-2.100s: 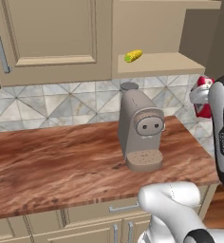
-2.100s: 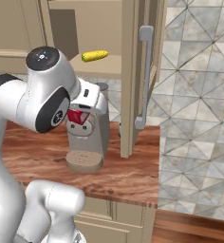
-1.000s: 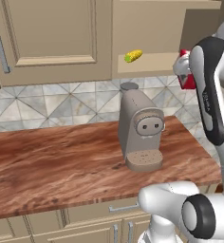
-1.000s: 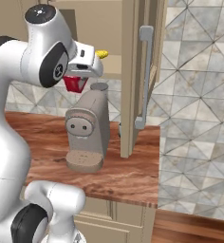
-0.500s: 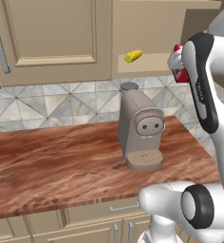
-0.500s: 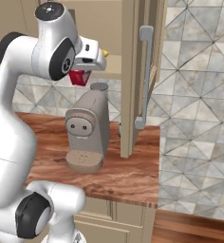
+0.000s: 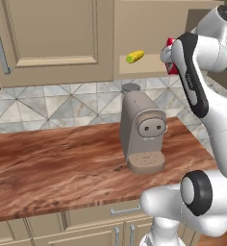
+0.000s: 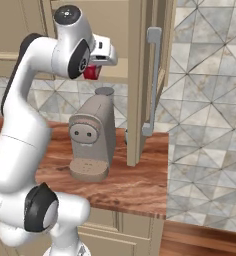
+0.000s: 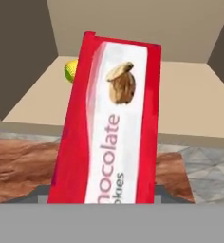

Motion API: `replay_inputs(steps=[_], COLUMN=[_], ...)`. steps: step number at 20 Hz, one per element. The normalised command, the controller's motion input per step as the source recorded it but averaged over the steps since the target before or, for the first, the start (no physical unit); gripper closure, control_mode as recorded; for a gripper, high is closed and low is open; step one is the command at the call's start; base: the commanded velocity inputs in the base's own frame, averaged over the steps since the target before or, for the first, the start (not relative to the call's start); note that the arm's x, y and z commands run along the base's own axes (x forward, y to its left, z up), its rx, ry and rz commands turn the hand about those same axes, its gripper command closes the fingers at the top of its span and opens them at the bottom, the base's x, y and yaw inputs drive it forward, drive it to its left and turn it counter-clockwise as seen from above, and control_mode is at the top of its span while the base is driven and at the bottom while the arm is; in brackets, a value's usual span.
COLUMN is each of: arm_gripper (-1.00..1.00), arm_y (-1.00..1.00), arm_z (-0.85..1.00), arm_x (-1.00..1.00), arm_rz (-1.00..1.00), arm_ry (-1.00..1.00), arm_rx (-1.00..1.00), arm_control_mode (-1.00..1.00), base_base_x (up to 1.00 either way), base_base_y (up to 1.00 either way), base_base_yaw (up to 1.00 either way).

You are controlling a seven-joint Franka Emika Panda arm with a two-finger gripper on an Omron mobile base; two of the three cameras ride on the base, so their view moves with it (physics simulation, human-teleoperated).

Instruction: Pick the boxed food and yogurt from the counter and place them in the cabinets closest to them.

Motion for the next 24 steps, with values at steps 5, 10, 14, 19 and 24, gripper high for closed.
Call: replay_inputs(steps=[5,10,14,19,24], arm_gripper=[1.0,1.0,1.0,-1.0,-1.0], arm_y=[-0.02,-0.17,-0.12,0.0,0.0], arm_z=[0.03,0.0,0.0,0.0,0.07], arm_x=[0.84,0.75,0.8,0.84,0.3], arm_rz=[0.0,0.0,0.0,0.0,0.0], arm_ry=[-0.04,-0.01,0.0,0.0,0.04], arm_rx=[0.0,0.0,0.0,0.0,0.0], arm_control_mode=[-1.0,-1.0,-1.0,-1.0,-1.0], base_base_x=[0.0,0.0,0.0,0.0,0.0], base_base_y=[0.0,0.0,0.0,0.0,0.0], base_base_yaw=[0.0,0.0,0.0,0.0,0.0])
